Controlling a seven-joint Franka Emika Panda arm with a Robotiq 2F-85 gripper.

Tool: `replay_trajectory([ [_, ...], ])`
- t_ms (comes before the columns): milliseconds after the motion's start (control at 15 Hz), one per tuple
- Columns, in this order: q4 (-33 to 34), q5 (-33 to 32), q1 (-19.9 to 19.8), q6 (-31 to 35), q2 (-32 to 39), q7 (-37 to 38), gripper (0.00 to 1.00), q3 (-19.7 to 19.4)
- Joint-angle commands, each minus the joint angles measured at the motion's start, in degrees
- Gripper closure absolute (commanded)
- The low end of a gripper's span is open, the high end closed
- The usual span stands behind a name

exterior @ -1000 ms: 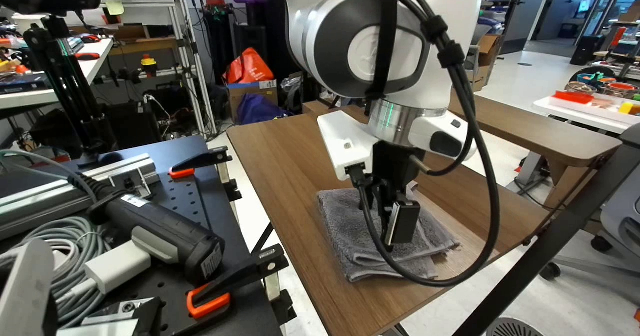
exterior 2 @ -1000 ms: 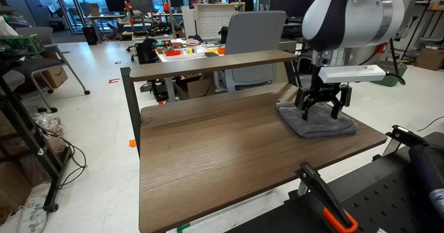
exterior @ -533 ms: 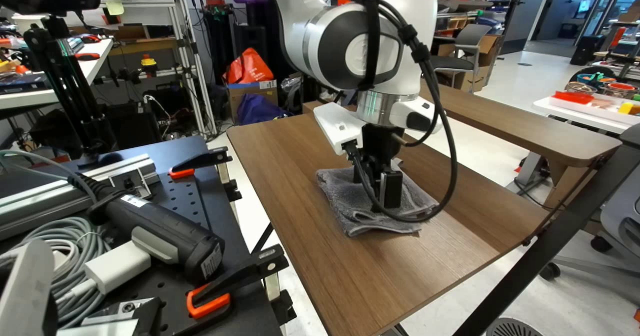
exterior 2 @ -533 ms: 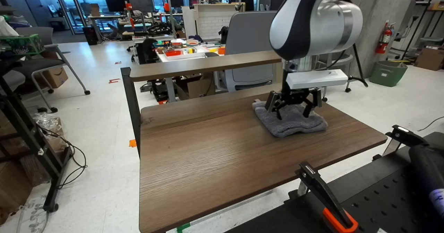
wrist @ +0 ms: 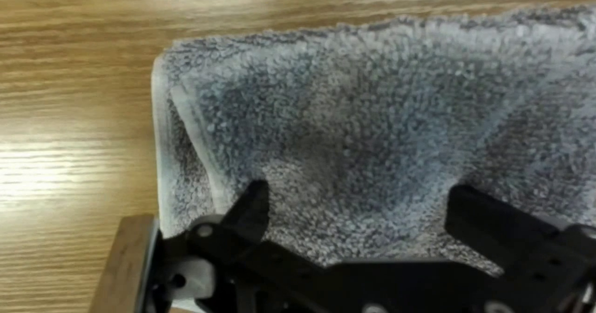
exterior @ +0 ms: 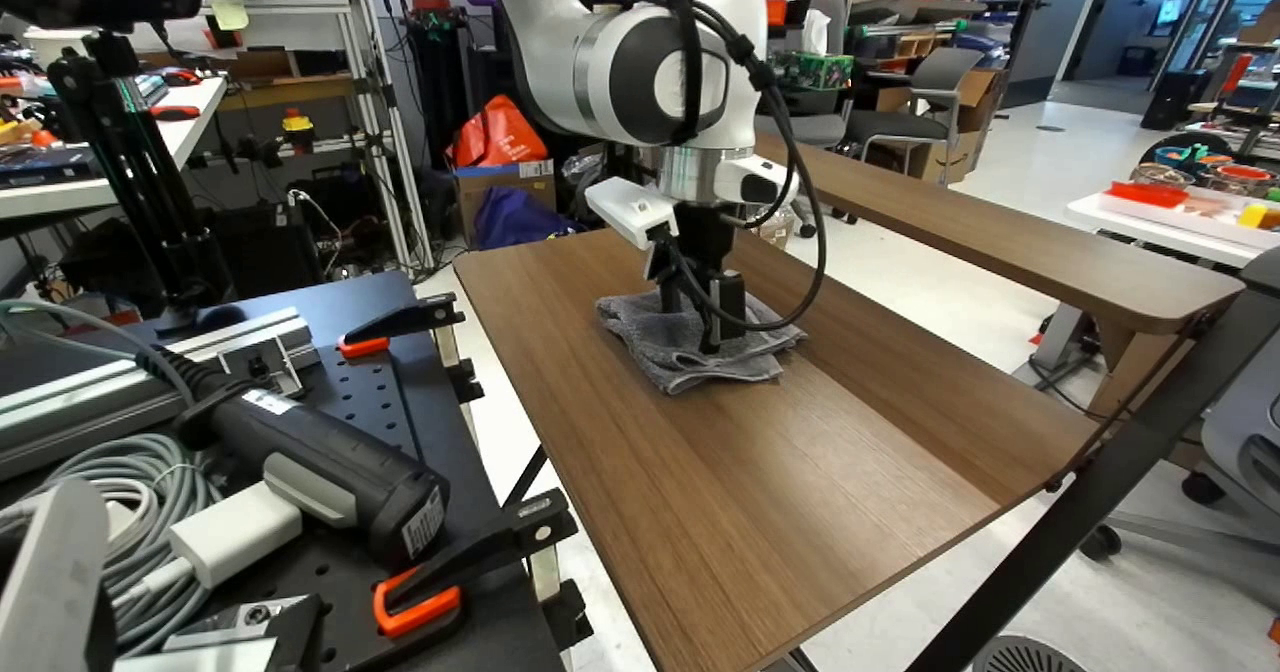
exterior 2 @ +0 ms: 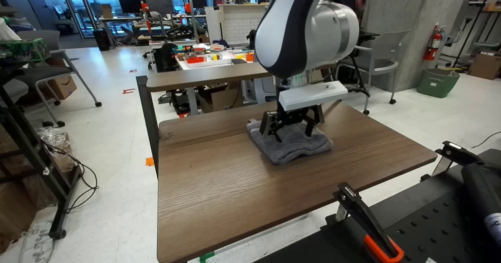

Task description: Move the grey towel to the left

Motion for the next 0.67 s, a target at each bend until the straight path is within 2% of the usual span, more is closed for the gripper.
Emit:
replay_trajectory([
  [0,3.1,-2.1,2.5,-2.7,1.8,1.7,0.0,0.2],
  [200,0.6,-2.9,3.3,-4.0,-1.7,1.2,0.0,0.5],
  [467,-6.9,-6.2,5.2,-4.5,-11.7,1.2,0.0,0.0],
  [600,-10.9,-7.4,4.0,-5.6,-16.7,-1.1,0.0,1.1],
])
